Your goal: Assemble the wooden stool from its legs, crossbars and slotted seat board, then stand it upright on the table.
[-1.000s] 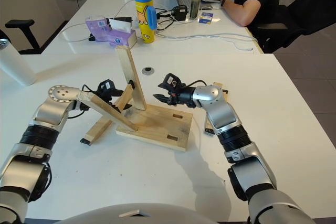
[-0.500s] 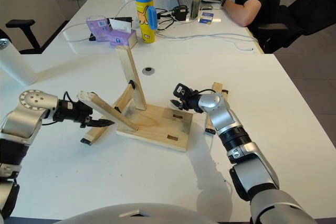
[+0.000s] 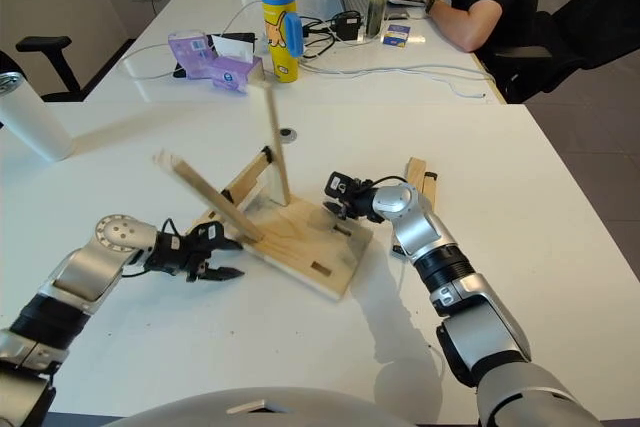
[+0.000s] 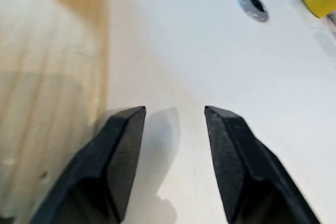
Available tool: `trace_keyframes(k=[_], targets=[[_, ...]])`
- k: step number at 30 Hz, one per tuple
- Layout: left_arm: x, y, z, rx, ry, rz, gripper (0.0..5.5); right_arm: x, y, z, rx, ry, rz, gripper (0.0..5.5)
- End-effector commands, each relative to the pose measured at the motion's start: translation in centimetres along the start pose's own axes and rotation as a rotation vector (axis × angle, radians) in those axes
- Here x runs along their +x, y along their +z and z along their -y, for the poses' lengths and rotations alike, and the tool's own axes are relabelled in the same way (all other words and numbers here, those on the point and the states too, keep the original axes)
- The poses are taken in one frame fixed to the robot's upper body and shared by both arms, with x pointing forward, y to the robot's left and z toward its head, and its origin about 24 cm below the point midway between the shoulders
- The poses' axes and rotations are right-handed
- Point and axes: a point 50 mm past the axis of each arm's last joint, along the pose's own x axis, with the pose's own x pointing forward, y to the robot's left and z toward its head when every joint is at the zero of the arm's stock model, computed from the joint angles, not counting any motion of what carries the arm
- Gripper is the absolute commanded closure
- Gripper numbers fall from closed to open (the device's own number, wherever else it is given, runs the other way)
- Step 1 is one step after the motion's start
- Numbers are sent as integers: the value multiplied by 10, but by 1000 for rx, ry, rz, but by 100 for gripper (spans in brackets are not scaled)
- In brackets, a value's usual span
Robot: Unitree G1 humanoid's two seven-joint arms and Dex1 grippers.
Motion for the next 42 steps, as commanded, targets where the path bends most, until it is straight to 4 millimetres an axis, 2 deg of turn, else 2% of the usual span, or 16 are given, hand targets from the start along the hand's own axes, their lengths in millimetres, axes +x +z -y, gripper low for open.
trace_keyframes(k=[1, 7, 12, 17, 19, 22, 26, 29, 33, 35, 39, 42], targets=[[11, 13, -14, 24, 108, 62, 266, -10, -9, -13, -48, 141, -58, 341], [25, 25, -10, 16, 122, 137, 266, -9, 4, -12, -25, 92, -7, 341], [26, 28, -19, -4, 198, 154, 266, -10, 7, -9, -13, 55, -4, 341], [19, 32, -32, -24, 314, 189, 266, -13, 3, 4, -19, -63, -37, 341], [15, 37, -35, -63, 352, 235, 266, -18, 3, 15, 4, -147, -32, 341], [11, 40, -30, -88, 358, 275, 266, -29, 1, 37, 16, -312, -38, 341], [-3, 29, -36, -199, 533, 304, 266, -51, -6, 60, 83, -533, 6, 341], [-14, 21, -36, -314, 673, 375, 266, -70, -23, 67, 212, -700, 34, 341], [-34, 1, -25, -463, 894, 460, 266, -98, -64, 58, 487, -870, 10, 341], [-37, -4, -18, -512, 955, 479, 266, -105, -75, 51, 568, -906, 12, 341], [-28, -11, -7, -542, 994, 461, 266, -101, -92, 33, 709, -868, 4, 341], [-21, -16, 0, -573, 1028, 448, 266, -92, -94, 21, 842, -816, 24, 341]])
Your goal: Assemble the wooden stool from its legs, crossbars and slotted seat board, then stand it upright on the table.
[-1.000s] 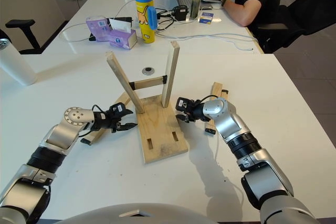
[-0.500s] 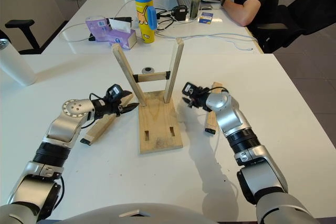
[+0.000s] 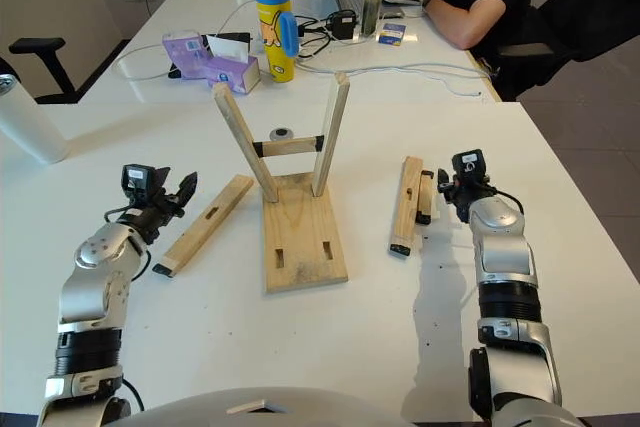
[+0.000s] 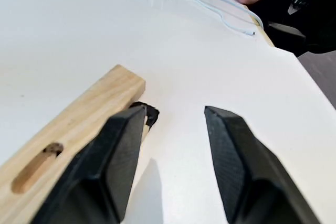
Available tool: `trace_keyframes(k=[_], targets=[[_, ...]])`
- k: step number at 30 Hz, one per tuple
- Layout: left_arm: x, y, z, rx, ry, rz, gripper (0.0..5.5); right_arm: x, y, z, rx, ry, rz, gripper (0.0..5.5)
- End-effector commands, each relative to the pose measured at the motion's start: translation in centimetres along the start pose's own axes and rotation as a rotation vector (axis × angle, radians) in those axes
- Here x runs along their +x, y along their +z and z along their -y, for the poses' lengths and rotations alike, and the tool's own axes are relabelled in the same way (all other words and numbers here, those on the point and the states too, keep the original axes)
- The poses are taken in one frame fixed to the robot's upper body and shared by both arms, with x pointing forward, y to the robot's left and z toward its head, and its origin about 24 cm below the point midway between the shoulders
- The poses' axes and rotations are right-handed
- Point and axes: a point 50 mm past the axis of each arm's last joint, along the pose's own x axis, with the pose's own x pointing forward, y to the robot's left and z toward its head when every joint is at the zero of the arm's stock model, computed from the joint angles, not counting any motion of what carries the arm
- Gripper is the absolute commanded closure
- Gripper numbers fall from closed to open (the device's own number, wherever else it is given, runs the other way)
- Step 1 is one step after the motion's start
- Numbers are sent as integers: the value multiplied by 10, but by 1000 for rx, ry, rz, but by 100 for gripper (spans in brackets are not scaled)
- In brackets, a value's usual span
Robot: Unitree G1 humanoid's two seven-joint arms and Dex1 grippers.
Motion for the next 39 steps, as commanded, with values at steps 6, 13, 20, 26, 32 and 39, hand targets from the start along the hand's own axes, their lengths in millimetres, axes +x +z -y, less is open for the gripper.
trace_keyframes(k=[6, 13, 20, 26, 32, 39], targets=[[-6, -13, 6, 1, 54, -20, 266, -7, -25, -19, 194, 49, -157, 341], [-6, -12, 9, 6, 46, -18, 266, -9, -27, -25, 203, 68, -200, 341], [-5, -9, 13, 6, 38, -11, 266, -10, -26, -39, 244, 143, -257, 341], [-4, -7, 14, 3, 37, -4, 266, -9, -28, -32, 229, 89, -286, 341], [-4, -8, 15, 4, 36, -3, 266, -7, -24, -26, 205, 47, -253, 400], [-4, -6, 15, 6, 35, 0, 266, -5, -10, -25, 221, 20, -190, 508]])
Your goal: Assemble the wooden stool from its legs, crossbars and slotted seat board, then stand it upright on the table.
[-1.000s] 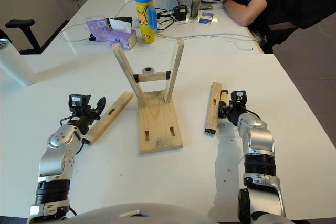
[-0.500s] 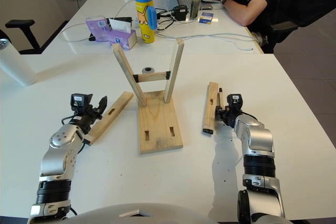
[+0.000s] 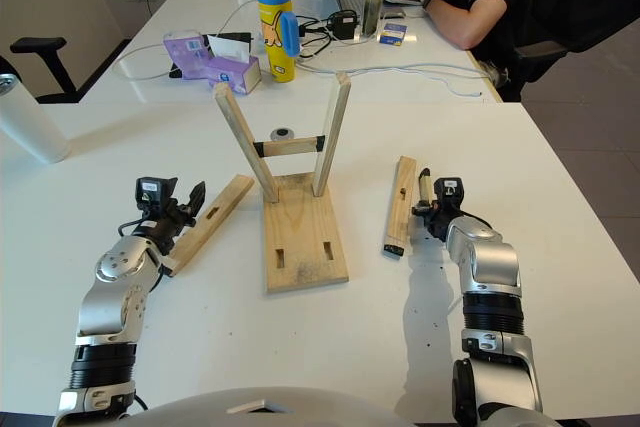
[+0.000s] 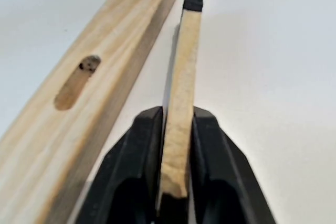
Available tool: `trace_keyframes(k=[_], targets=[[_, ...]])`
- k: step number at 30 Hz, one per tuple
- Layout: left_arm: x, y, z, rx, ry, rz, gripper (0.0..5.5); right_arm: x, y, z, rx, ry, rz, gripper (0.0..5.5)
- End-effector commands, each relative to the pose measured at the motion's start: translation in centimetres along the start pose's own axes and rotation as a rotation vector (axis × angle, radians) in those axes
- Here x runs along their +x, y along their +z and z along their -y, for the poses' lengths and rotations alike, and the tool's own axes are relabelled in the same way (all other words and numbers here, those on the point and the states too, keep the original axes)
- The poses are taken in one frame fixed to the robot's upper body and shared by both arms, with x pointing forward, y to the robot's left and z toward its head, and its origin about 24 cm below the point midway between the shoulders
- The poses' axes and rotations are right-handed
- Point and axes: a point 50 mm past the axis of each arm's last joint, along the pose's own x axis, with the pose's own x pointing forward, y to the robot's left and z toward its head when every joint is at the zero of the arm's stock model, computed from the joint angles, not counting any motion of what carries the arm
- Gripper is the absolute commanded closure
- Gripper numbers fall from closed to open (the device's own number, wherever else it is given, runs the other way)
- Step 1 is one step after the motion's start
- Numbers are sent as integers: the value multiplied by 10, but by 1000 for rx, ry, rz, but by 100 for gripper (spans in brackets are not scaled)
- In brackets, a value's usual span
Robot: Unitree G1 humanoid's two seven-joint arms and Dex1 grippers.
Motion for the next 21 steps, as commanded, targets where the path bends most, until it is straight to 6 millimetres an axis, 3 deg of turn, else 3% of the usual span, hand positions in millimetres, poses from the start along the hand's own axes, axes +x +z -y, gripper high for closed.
trace_keyframes(k=[1, 5, 9, 11, 14, 16, 19, 21], targets=[[1, 3, 1, 1, -1, 5, 266, -1, 16, 1, 11, -32, 63, 509], [3, 7, 1, -18, -5, 16, 266, -4, 41, 3, 12, -66, 199, 509], [4, 23, -1, -140, -23, 81, 266, -18, 90, -3, -39, -33, 504, 509], [1, 51, 15, -460, -194, 190, 266, -37, 126, -16, -89, 66, 723, 509], [-17, 91, 36, -771, -522, 342, 266, -65, 159, -39, 30, 342, 893, 509], [-30, 105, 45, -840, -685, 388, 266, -82, 167, -60, 204, 690, 860, 509], [-44, 114, 54, -879, -834, 392, 266, -110, 154, -84, 266, 1169, 714, 509], [-51, 119, 58, -906, -917, 391, 266, -121, 140, -90, 253, 1351, 605, 509]])
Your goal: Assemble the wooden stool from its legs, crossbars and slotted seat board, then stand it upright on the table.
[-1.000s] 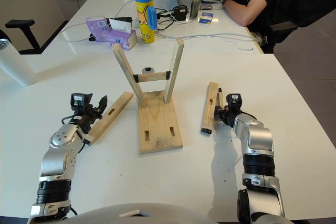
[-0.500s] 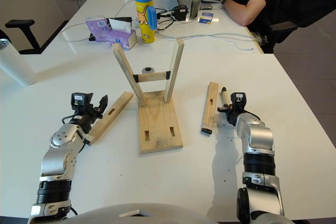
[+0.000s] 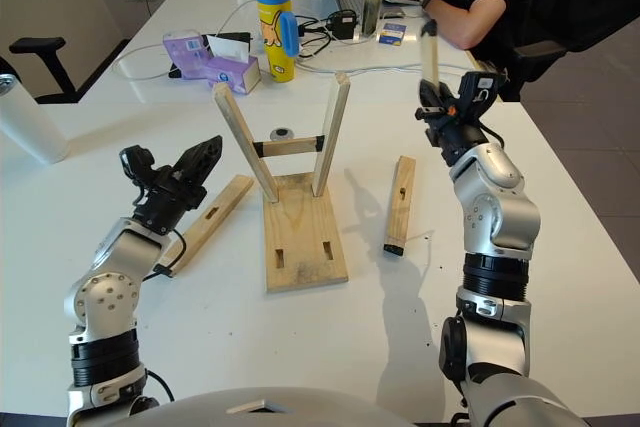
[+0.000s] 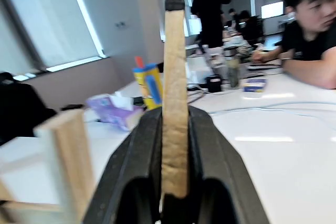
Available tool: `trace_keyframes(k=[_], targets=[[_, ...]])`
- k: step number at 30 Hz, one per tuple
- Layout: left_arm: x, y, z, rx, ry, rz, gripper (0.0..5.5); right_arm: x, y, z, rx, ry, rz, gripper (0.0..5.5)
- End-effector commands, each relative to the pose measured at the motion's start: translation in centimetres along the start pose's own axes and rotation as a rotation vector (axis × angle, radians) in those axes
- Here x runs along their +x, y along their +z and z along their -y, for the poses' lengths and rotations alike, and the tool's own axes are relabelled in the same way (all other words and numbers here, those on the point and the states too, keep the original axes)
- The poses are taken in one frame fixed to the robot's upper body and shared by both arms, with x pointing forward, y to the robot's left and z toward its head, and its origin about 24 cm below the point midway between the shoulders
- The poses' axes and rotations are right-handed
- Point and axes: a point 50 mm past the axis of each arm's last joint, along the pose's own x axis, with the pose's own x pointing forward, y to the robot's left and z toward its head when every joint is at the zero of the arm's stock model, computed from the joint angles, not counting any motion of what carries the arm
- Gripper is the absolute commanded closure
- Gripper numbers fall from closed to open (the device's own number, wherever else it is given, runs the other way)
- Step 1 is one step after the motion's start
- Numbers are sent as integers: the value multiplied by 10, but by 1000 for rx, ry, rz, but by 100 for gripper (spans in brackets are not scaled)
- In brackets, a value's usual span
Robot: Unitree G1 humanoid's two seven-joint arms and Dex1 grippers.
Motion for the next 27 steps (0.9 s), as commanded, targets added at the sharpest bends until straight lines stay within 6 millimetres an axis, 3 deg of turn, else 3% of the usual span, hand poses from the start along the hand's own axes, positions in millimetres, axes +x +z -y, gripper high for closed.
trace_keyframes(k=[1, 6, 13, 23, 27], targets=[[-4, 17, 62, -172, -419, -27, 266, -26, 26, -78, 360, 765, -100, 509], [-1, 11, 72, -195, -480, -91, 266, -33, 13, -88, 527, 903, -215, 509], [5, 12, 80, -213, -518, -111, 266, -43, -6, -104, 625, 989, -364, 509], [7, 17, 93, -286, -575, -84, 266, -51, -21, -113, 592, 1000, -443, 509], [5, 12, 91, -296, -567, -108, 325, -50, -24, -113, 572, 988, -438, 509]])
